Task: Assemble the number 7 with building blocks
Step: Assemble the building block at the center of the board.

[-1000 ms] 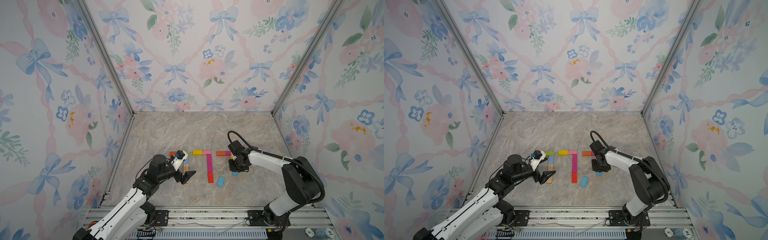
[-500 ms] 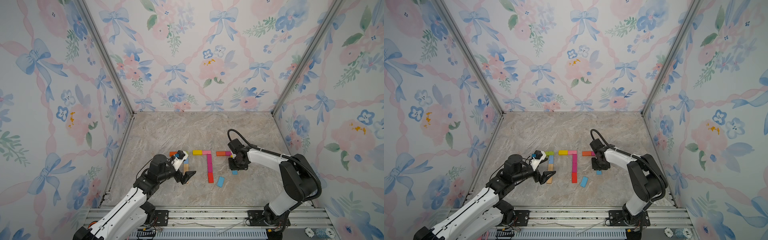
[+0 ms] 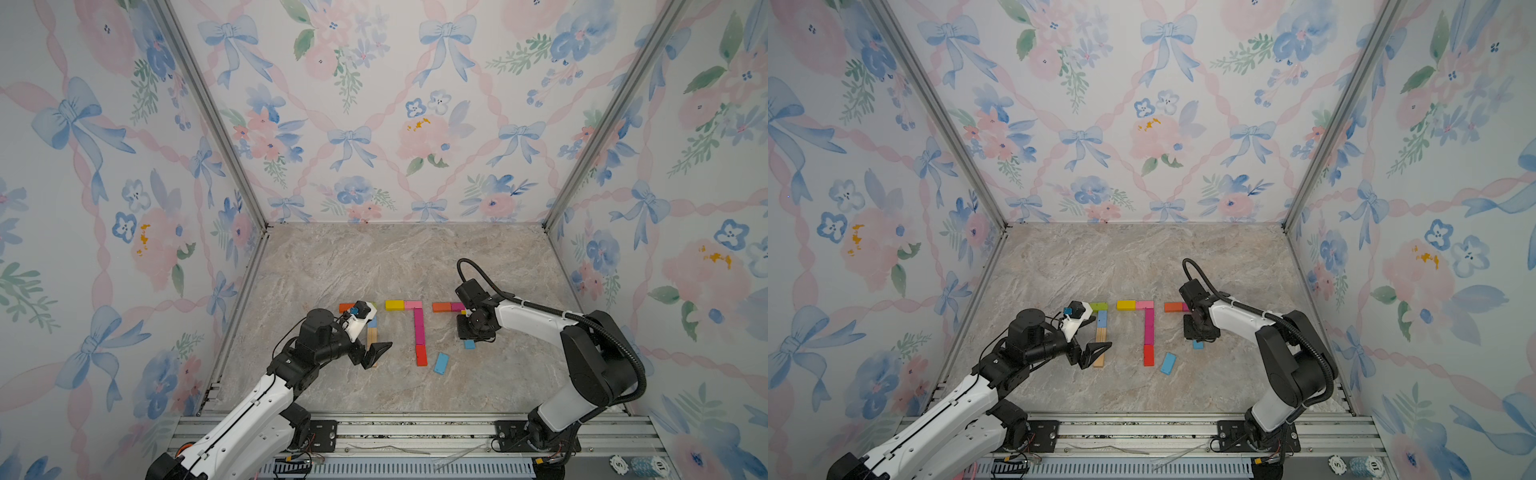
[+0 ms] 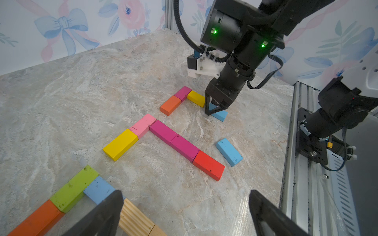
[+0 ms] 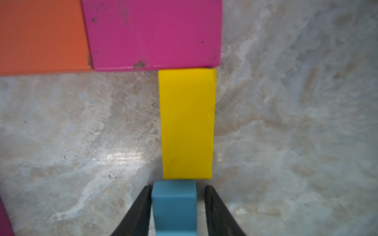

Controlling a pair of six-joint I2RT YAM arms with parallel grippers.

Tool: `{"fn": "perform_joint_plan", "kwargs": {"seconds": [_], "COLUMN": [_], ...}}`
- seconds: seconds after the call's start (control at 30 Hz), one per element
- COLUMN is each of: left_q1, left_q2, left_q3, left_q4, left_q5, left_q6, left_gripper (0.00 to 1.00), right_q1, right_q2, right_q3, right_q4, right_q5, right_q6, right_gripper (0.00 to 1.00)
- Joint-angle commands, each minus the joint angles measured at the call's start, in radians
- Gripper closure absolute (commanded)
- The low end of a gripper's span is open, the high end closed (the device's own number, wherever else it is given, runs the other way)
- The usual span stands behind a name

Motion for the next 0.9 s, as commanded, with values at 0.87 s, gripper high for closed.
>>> {"fn": "perform_joint_plan", "kwargs": {"seconds": [0.87], "left_q1": [-0.005], "left_q2": [0.005], "left_q3": [0.002], "left_q4": [-0.007], "left_q5": [-0.017], "left_q6": [0.02], "left_gripper": [0.02], "right_q1": [-0.029], "right_q2": [0.011], "right_q3": [-0.015], "right_q4": [-0.07], "right_q5": [0.014], "right_q6": [-0.041], "right_gripper": [0.68]}}
